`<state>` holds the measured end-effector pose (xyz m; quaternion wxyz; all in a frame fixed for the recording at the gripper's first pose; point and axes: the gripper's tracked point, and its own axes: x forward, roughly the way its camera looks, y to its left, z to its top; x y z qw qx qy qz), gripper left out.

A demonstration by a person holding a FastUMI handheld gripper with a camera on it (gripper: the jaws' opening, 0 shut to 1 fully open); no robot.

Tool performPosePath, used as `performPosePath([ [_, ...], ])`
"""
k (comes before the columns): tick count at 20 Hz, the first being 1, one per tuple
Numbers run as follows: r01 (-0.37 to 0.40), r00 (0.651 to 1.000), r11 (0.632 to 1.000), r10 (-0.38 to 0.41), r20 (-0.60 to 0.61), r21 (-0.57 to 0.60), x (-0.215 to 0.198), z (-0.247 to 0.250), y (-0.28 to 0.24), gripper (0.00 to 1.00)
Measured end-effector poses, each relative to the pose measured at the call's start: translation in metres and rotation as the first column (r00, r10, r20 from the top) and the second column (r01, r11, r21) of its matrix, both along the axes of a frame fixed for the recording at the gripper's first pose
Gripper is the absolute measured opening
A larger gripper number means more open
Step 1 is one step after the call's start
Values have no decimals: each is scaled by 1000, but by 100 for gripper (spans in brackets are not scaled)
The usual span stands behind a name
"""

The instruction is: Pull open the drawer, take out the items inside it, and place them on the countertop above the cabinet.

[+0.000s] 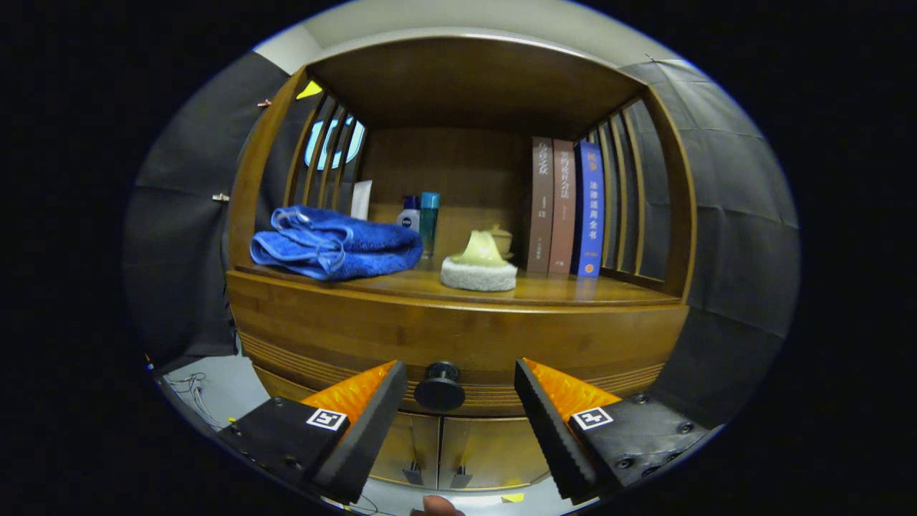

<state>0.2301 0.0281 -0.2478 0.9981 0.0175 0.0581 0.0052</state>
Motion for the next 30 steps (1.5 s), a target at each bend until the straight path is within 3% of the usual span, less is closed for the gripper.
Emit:
performPosePath([
  [8,7,998,1000,-8,54,7,-91,83,-28,98],
  [16,34,996,997,-39,76,68,-155,143,-40,98],
  [23,26,994,999,-30,103,35,-186,191,-34,98],
  [30,40,995,998,-44,88,47,-193,194,-34,98],
])
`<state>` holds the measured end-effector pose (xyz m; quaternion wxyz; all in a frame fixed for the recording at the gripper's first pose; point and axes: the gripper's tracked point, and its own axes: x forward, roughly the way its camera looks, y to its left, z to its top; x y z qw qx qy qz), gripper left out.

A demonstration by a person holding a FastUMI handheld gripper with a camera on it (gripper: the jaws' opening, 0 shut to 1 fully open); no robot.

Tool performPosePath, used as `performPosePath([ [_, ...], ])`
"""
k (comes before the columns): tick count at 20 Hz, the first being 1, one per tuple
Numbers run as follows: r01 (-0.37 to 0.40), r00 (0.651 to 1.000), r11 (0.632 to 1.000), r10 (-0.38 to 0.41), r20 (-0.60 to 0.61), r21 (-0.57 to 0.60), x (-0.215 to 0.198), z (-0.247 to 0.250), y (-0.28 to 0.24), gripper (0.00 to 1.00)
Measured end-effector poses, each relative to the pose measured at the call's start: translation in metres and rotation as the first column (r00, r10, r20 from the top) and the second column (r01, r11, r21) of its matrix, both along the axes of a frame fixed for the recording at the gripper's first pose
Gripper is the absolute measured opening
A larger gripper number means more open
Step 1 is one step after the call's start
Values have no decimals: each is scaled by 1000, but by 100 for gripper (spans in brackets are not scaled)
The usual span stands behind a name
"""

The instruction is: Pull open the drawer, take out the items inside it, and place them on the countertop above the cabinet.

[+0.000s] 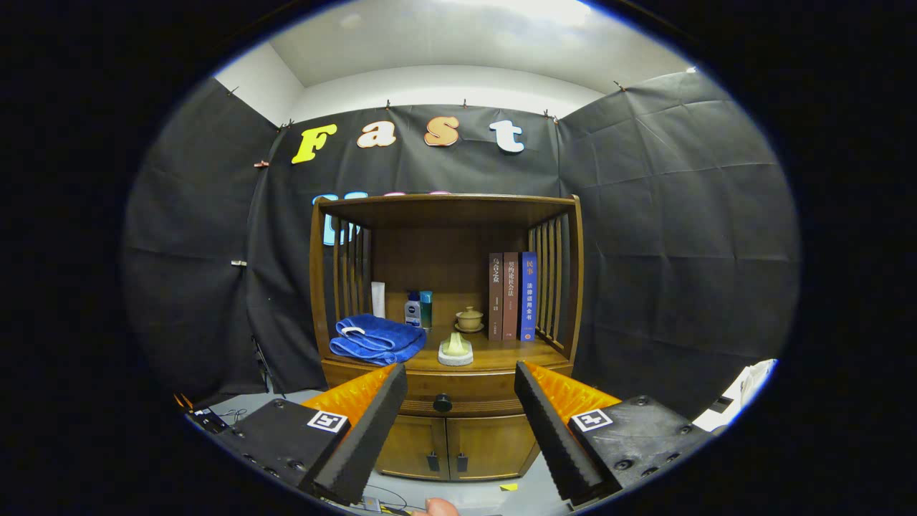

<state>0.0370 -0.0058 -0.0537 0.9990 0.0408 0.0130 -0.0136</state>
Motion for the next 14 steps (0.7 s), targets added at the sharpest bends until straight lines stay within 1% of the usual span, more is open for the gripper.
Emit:
performPosePath([
  [4,-15,1000,1000,15,14,-7,-3,7,4,98],
  [9,-9,1000,1000,9,8,-5,-1,6,2,98],
  [14,-23,1000,1000,23,-3,-7,1,2,5,98],
])
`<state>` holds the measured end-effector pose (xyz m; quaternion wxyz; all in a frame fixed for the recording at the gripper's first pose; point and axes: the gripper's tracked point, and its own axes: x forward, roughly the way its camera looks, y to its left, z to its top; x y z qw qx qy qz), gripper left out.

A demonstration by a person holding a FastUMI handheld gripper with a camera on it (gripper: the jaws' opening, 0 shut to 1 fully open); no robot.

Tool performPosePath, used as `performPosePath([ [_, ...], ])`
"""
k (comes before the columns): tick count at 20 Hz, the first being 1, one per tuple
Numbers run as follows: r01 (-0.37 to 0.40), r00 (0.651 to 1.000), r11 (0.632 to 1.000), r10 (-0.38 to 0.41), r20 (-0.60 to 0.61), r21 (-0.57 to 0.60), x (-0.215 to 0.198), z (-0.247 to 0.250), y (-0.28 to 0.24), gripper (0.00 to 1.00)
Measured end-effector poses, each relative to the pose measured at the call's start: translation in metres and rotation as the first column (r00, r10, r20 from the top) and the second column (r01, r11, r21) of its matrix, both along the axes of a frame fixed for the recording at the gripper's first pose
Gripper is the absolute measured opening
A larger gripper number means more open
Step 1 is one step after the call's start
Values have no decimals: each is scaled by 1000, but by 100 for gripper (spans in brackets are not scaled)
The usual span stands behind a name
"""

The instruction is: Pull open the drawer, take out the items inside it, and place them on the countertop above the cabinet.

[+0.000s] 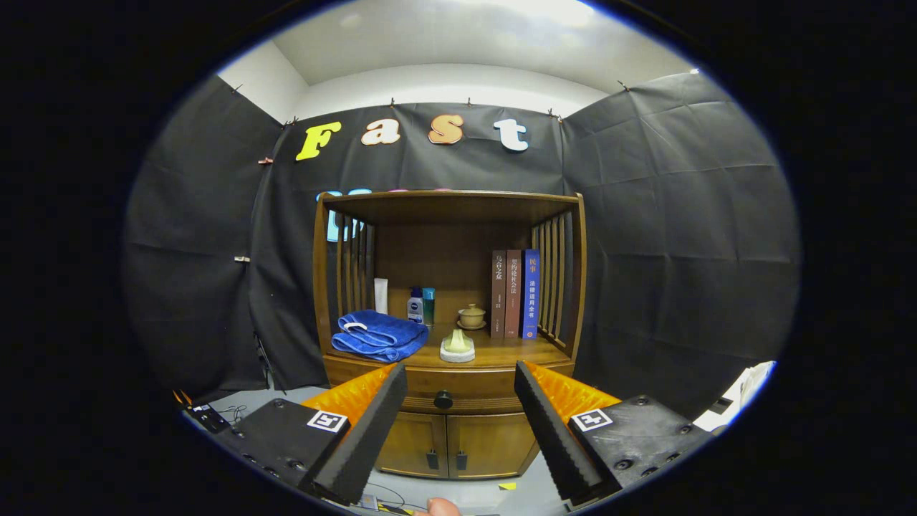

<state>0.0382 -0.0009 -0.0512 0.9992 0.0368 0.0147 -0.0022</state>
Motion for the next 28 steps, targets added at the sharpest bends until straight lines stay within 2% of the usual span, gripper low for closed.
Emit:
performPosePath([
  [7,-15,1000,1000,15,-21,19,4,-15,-1,98],
  [16,14,999,1000,-12,-48,23,-1,-36,-8,98],
  [28,4,1000,1000,-4,-26,12,0,-17,-3,98],
])
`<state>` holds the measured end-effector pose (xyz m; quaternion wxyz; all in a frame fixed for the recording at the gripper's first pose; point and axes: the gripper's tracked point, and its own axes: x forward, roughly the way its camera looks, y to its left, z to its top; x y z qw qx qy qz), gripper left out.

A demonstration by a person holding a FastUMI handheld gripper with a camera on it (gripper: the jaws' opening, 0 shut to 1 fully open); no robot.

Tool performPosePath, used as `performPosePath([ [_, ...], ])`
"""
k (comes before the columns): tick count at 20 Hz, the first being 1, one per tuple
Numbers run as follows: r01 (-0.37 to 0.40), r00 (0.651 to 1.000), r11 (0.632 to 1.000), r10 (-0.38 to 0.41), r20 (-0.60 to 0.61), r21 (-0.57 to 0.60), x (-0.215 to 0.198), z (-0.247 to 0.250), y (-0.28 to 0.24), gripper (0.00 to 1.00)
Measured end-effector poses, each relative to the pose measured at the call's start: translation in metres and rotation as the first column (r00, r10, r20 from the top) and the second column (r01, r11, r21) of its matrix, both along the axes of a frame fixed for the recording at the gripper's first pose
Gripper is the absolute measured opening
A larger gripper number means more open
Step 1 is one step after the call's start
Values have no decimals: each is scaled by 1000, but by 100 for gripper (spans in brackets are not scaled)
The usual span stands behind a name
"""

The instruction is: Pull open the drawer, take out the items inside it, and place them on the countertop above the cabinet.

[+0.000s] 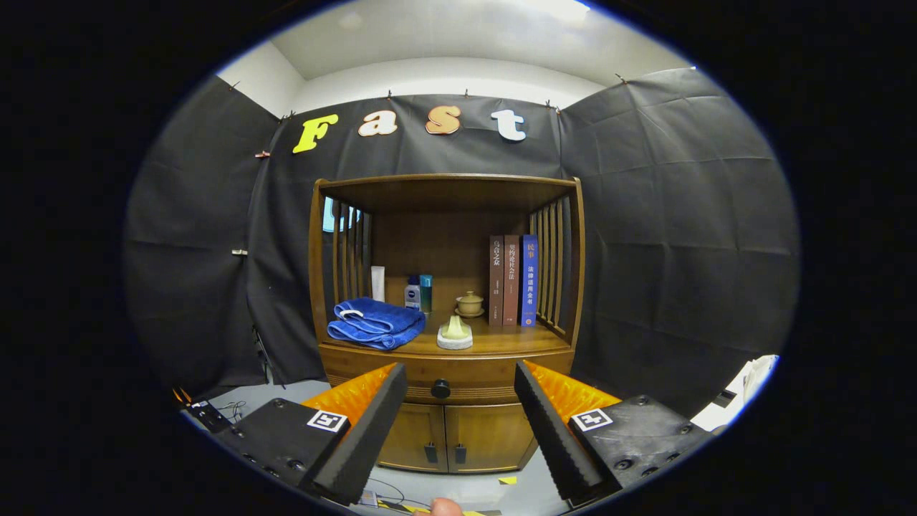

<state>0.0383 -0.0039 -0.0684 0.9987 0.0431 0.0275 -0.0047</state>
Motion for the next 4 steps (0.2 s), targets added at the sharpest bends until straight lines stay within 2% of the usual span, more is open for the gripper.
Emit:
performPosePath([
  [4,-7,1000,1000,7,10,-1,0,0,2,98],
])
